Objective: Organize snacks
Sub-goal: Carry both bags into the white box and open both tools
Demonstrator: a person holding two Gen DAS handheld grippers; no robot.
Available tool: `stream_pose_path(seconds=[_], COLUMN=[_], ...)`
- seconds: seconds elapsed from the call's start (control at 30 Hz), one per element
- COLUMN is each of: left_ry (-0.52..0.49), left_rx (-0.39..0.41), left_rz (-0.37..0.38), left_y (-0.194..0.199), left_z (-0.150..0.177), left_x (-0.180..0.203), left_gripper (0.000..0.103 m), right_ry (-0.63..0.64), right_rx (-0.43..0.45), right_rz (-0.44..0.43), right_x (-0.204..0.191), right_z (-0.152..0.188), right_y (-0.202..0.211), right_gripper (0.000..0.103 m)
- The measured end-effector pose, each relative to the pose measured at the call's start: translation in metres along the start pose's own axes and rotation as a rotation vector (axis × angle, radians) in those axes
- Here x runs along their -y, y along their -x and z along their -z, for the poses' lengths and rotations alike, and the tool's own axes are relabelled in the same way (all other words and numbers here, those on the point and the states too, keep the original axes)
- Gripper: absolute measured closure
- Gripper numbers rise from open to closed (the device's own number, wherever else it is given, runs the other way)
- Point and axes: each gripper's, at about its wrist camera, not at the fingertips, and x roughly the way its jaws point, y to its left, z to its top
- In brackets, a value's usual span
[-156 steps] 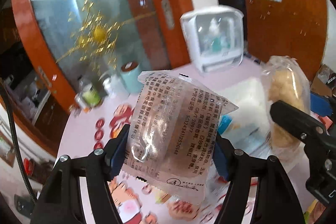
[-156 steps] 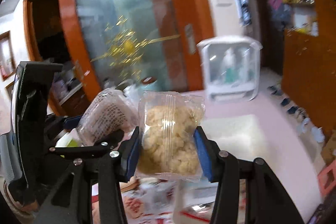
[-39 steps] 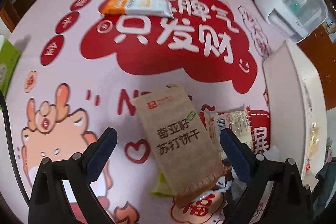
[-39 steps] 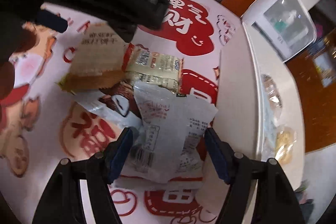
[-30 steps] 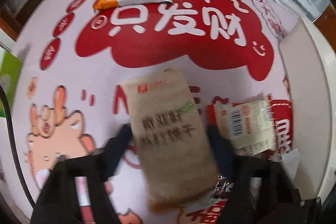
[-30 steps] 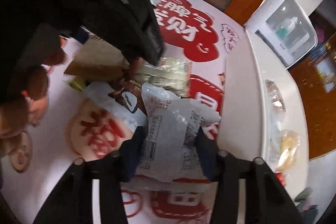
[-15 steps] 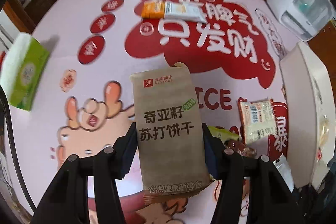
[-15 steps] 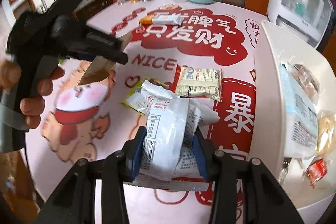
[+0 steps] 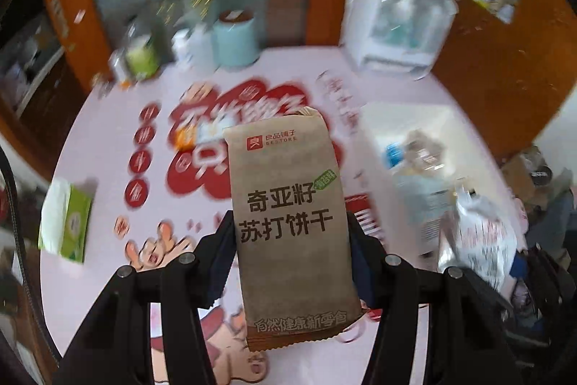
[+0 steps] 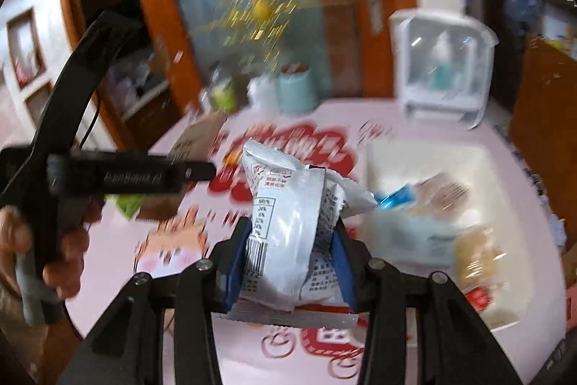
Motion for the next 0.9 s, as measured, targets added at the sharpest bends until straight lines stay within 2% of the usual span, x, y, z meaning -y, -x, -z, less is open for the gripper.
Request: stream_pose_path(seconds=[0.07, 0.23, 0.43, 0.63, 0.9], left_ry=[-0.032, -0.129, -0.196, -0.243, -0.27], left_rx=[0.031, 0.111, 0.146, 0.13, 0.096], left_rz=[0.026, 0.037, 0.07, 0.065, 0.036], left_y=[0.015, 0.037, 0.029, 0.005, -0.037], left_z=[-0.01, -0.025, -0.034, -0.035, -0.033], left_x=[0.026, 0.085, 0.146, 0.19, 0.215], left_gripper=[0.048, 0.048, 0.048, 0.048, 0.048], right_ry=[-0.029, -0.079, -0.123, -0.164, -0.195], right_rx=[0.049, 0.15, 0.223, 0.206, 0.137], right_rz=[0.027, 0.143, 0.261, 0.337, 0.415], right_x=[0.013, 0.051, 0.085, 0.116, 0.145], right_z=[-0.009, -0.03, -0.037, -0.031, -0.016], right_y=[0.017, 0.048, 0.068, 0.064, 0.044], right_gripper=[0.059, 0.059, 0.059, 0.058, 0.058])
